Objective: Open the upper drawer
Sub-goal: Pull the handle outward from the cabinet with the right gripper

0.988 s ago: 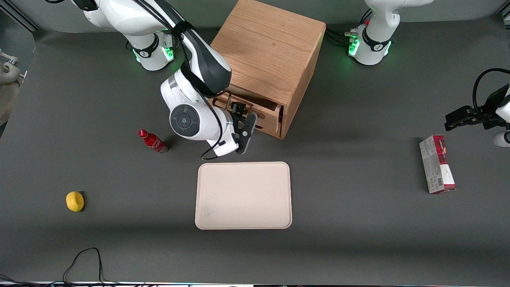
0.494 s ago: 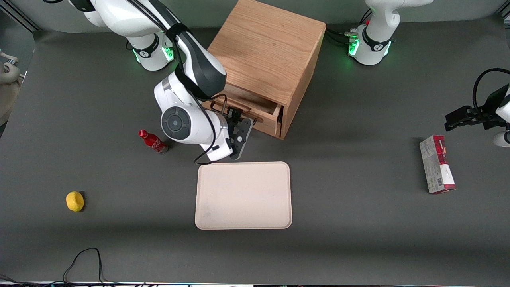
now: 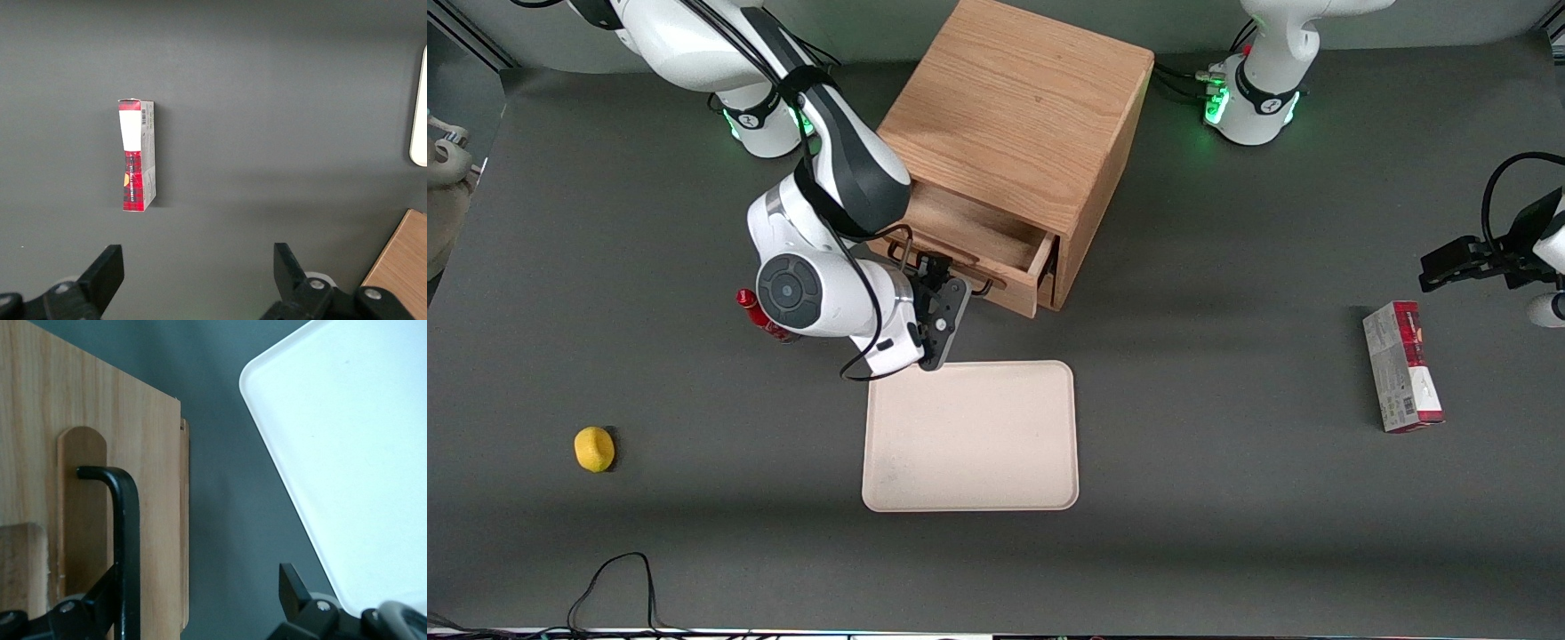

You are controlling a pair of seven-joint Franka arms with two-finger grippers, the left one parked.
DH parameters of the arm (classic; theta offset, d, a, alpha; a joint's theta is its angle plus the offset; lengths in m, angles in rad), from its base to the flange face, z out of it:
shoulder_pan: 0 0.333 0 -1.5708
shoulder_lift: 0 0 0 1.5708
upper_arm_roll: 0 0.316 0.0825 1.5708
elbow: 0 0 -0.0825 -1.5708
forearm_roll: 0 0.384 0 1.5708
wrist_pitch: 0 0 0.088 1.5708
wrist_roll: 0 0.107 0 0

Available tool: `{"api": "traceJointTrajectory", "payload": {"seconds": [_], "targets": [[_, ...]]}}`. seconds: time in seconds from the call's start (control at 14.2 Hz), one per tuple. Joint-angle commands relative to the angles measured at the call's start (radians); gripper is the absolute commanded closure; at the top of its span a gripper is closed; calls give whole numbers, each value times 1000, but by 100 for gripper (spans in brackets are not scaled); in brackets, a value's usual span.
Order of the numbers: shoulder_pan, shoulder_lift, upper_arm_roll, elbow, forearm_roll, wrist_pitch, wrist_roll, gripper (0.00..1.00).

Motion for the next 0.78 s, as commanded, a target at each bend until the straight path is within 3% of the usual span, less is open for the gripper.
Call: {"api": "traceJointTrajectory", "payload": {"seconds": [0.0,0.71], "targets": [[-26,22,1,39,-11,-1,-24,0],[-66,98,0,149,-13,15,-24,0]]}}
